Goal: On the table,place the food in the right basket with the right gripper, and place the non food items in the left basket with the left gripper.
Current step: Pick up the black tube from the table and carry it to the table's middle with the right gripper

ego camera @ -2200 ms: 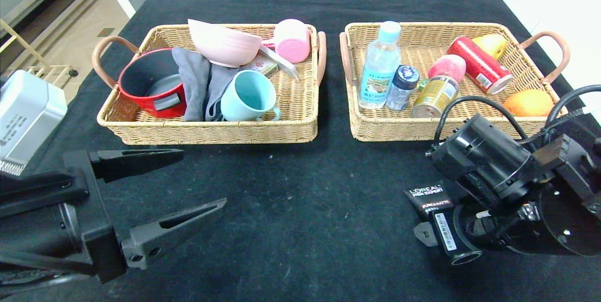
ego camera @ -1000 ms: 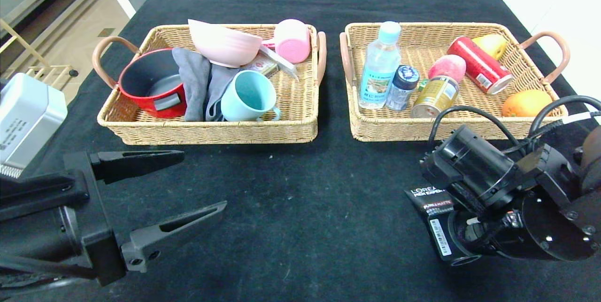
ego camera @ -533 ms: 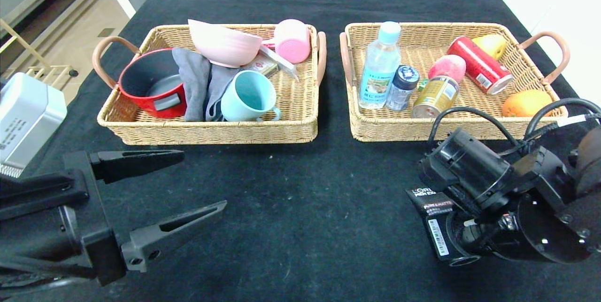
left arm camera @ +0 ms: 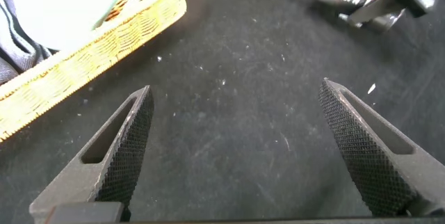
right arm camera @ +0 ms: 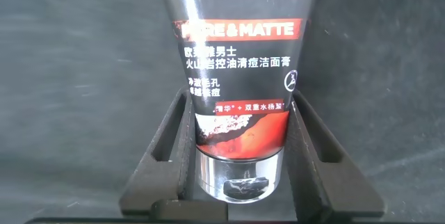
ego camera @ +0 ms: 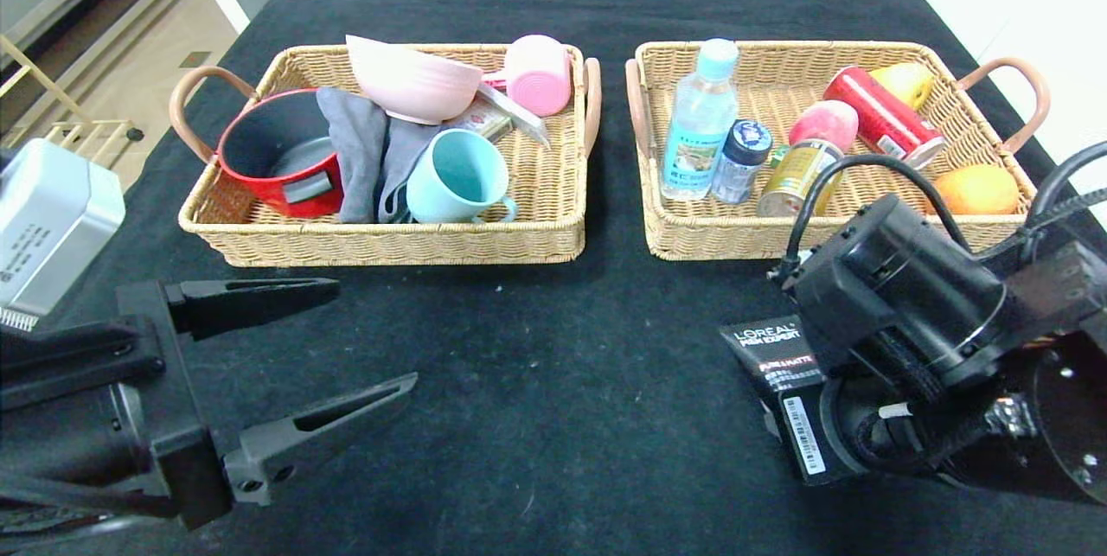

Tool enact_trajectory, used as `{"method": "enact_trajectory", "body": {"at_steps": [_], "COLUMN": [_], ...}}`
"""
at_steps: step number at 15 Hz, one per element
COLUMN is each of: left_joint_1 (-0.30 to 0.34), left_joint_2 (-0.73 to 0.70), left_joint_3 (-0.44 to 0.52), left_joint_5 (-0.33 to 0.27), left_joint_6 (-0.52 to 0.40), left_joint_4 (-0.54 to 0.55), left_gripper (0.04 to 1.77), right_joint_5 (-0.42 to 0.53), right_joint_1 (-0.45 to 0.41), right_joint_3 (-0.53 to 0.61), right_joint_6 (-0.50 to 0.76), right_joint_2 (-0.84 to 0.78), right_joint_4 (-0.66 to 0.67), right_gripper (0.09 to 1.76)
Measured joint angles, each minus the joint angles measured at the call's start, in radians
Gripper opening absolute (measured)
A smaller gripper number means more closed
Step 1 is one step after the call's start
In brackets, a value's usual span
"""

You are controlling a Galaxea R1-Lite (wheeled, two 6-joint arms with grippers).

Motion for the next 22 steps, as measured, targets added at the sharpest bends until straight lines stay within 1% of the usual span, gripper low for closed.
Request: {"method": "enact_trajectory", "body": {"at_steps": [3, 7, 11, 15, 17, 18, 20, 22], "left_joint_1": [0.0, 0.0, 0.001, 0.001, 0.0, 0.0, 0.0, 0.0], "left_joint_2": [-0.001, -0.005, -0.017, -0.041, -0.05, -0.053, -0.058, -0.06], "left_joint_3": [0.0, 0.001, 0.0, -0.002, -0.003, -0.003, -0.003, -0.002], "left_joint_5": [0.0, 0.0, 0.0, 0.0, 0.0, 0.0, 0.0, -0.003], "left_joint_6": [0.002, 0.002, 0.001, 0.002, 0.002, 0.002, 0.002, 0.002], "left_joint_4": [-0.001, -0.002, -0.004, -0.002, -0.001, -0.001, 0.001, 0.001], "left_gripper": [1.72, 1.72, 1.72, 1.72, 1.72, 1.72, 1.72, 1.72], "right_joint_5": [0.001, 0.003, 0.004, 0.01, 0.01, 0.01, 0.011, 0.01], "right_joint_1": [0.045, 0.097, 0.14, 0.177, 0.193, 0.197, 0.202, 0.206], "right_joint_3": [-0.081, -0.206, -0.324, -0.424, -0.457, -0.464, -0.466, -0.465], "right_joint_6": [0.001, 0.008, 0.008, 0.008, 0.008, 0.008, 0.009, 0.01], "right_joint_2": [0.001, 0.049, 0.135, 0.243, 0.29, 0.311, 0.345, 0.37], "right_joint_4": [-0.002, -0.008, -0.015, -0.065, -0.101, -0.151, -0.23, -0.271], "right_gripper": [0.81, 0.81, 0.81, 0.8, 0.8, 0.8, 0.8, 0.8]}}
